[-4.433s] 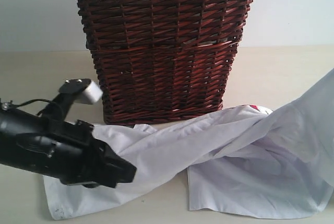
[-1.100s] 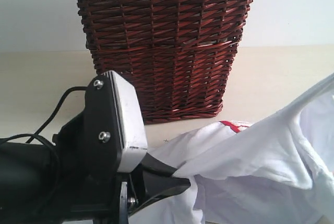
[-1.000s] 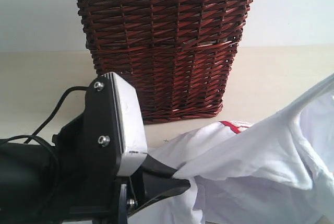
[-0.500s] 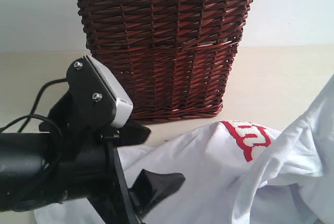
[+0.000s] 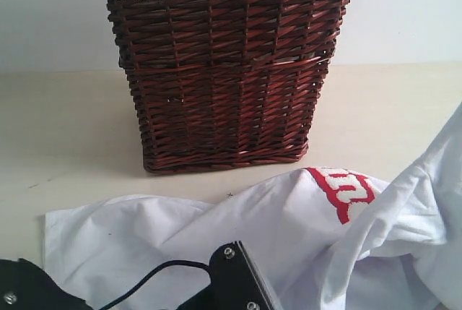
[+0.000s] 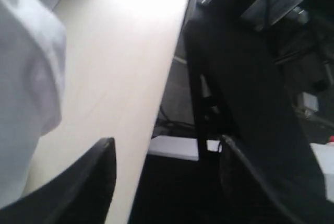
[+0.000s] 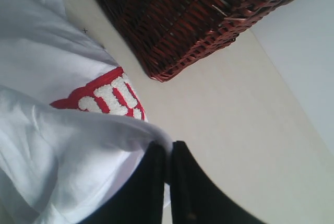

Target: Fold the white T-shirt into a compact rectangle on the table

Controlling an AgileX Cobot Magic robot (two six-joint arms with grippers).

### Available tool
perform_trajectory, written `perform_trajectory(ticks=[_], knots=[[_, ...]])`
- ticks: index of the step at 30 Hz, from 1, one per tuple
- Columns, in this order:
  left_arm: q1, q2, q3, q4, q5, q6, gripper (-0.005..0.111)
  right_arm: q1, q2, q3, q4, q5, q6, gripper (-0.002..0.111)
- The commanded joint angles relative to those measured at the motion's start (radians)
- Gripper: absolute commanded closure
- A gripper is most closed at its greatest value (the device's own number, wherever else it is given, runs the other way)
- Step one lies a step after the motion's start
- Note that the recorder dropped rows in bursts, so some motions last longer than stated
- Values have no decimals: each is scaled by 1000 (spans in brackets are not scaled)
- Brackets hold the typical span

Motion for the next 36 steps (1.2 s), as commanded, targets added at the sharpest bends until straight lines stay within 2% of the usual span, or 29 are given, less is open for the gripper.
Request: perform_trajectory(ticks=[1, 5, 11, 16, 18, 20, 23, 29, 36], knots=[[-17, 68, -22, -5, -169, -10, 47, -4, -8, -11, 6, -3, 4, 108], [-17, 118, -92, -5, -285, -3, 47, -4, -8, -11, 6, -3, 4, 108], [-17, 240, -184, 0, -229, -5, 47, -4, -8, -11, 6, -3, 4, 108], [-17, 290, -201, 0, -224, -15, 49, -4, -8, -11, 6, -3, 2, 108], [-17, 294, -201, 0, -224, -15, 55, -4, -8, -11, 6, -3, 2, 108], [-17, 296, -201, 0, -228, -15, 71, -4, -8, -11, 6, -7, 2, 108], [-17, 305, -201, 2, -254, -11, 104, -4, -8, -11, 6, -16, 2, 108], [-17, 298, -193, 76, -363, 0, 107, -4, -8, -11, 6, -21, 2, 108], [-14, 211, -121, 76, -594, 53, 107, -4, -8, -11, 1, -31, 2, 108]])
